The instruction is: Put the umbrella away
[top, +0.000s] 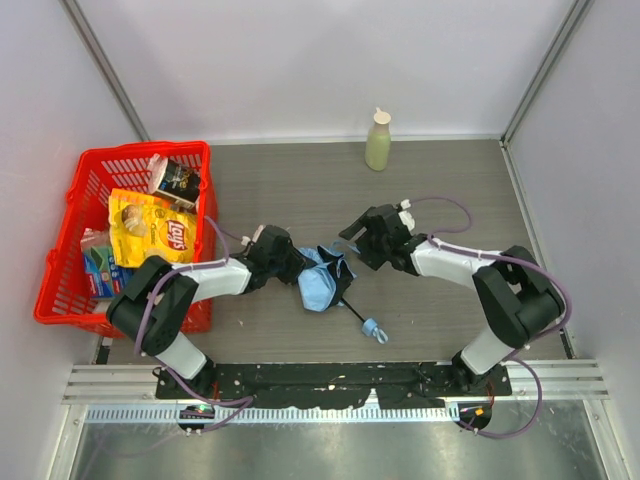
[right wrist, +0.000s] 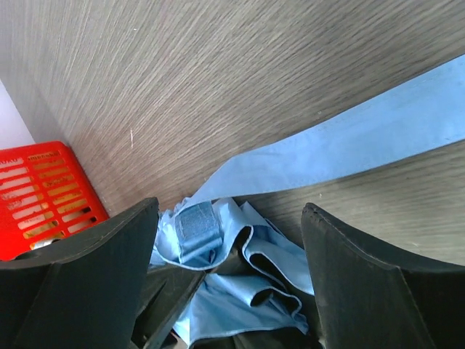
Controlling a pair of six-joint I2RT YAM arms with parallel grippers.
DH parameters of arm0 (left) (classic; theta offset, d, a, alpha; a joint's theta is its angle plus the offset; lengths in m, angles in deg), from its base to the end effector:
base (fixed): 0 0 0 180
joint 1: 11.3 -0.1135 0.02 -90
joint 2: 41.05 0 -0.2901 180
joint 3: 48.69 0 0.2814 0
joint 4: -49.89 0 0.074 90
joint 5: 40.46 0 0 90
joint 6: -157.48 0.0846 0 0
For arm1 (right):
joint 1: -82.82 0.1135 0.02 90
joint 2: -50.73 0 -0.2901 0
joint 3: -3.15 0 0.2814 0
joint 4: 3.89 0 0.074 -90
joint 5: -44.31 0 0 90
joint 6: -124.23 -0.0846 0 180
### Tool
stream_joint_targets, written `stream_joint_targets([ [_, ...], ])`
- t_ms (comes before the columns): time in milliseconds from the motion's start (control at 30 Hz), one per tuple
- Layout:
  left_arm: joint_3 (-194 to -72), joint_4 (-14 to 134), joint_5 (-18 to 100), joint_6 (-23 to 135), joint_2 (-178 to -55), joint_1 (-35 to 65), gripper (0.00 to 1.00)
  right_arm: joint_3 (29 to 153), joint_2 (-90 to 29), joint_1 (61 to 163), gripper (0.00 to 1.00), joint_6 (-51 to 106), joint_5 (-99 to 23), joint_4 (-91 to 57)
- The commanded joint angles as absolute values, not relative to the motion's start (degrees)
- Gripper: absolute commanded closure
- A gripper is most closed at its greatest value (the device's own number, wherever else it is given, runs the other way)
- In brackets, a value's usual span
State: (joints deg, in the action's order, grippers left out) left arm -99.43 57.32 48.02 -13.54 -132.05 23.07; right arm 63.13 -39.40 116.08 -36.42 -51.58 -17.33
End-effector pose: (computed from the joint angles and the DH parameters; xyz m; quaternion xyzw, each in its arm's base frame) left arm 0.2848 -0.1975 0.1044 -0.3648 0.8582 -0.3116 0.1824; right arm 0.3213 0.2003 0.1532 0.3134 0.8630 0.2808 0.2797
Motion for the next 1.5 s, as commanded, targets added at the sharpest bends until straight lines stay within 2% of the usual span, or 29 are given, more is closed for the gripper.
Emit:
stream_joint_targets([
  [0,-96.0,72.9,51.9,-9.4,-134.4,22.8,1.0,62.5,-43.0,115.8,0.17,-46.3,-50.4,-8.2],
  [133,-95.7,72.9,51.9,-9.3,-133.9,22.9,1.0,63.2,-46.8,115.5,0.2,-49.7,-49.3,-5.1],
  [200,-95.4,72.8,51.9,-9.3,-133.8,22.9,1.0,61.4,-48.1,115.3,0.28,-52.1,-50.0,-1.9],
  [233,-95.5,72.8,51.9,-9.3,-133.7,22.9,1.0,60.8,-48.8,114.8,0.4,-52.6,-50.7,-1.1],
  [267,-95.3,73.0,51.9,-9.3,-133.6,22.9,1.0,60.6,-49.5,114.1,0.45,-52.3,-51.1,0.1],
  [333,-95.0,73.3,52.3,-9.3,-133.2,22.9,1.0,61.0,-50.8,112.8,0.63,-49.8,-52.8,0.7],
  [400,-94.6,73.5,52.4,-9.4,-132.8,22.7,1.0,61.1,-51.7,110.5,0.77,-45.4,-49.9,4.3],
  [433,-94.5,73.5,52.5,-9.5,-132.6,22.8,1.0,60.8,-51.7,109.7,0.88,-41.0,-48.9,5.7],
  [467,-94.3,73.7,52.6,-9.5,-132.3,22.9,1.0,60.5,-51.5,108.2,0.91,-38.8,-47.2,8.6],
  [500,-94.1,73.7,52.7,-9.5,-132.0,22.8,1.0,60.3,-51.3,106.7,0.99,-33.3,-46.7,9.7],
  [600,-94.1,73.8,53.0,-9.5,-131.8,22.7,1.0,59.2,-49.8,105.1,0.99,-20.7,-44.1,14.8],
  [667,-94.0,73.7,53.0,-9.5,-131.9,22.8,1.0,58.5,-50.5,103.7,0.99,-18.0,-40.3,19.4],
  [933,-93.8,73.9,53.1,-9.6,-131.7,22.7,1.0,57.7,-57.3,98.4,0.96,-21.0,-26.9,36.1],
  [967,-93.9,74.1,53.2,-9.6,-131.7,22.8,1.0,58.3,-57.0,98.4,0.95,-20.3,-27.5,34.8],
  [1067,-93.9,74.2,53.3,-9.5,-131.7,22.8,1.0,59.2,-56.7,97.8,0.84,-18.3,-28.9,32.1],
  [1200,-94.0,73.8,53.0,-9.6,-132.1,22.7,1.0,60.5,-57.1,97.3,0.85,-17.5,-28.6,33.2],
  [1233,-93.8,73.6,53.0,-9.7,-132.2,22.7,1.0,62.3,-58.2,97.3,0.9,-17.6,-27.5,32.8],
  [1267,-94.0,73.5,52.8,-9.7,-132.3,22.8,1.0,63.4,-58.8,97.3,0.99,-17.6,-27.1,31.8],
  [1400,-94.2,73.8,52.5,-9.7,-132.2,22.7,1.0,64.9,-58.8,97.2,0.99,-17.3,-27.1,30.8],
  [1467,-94.3,74.1,52.7,-9.6,-131.9,22.7,1.0,66.2,-56.7,97.6,0.95,-16.8,-27.3,20.8],
])
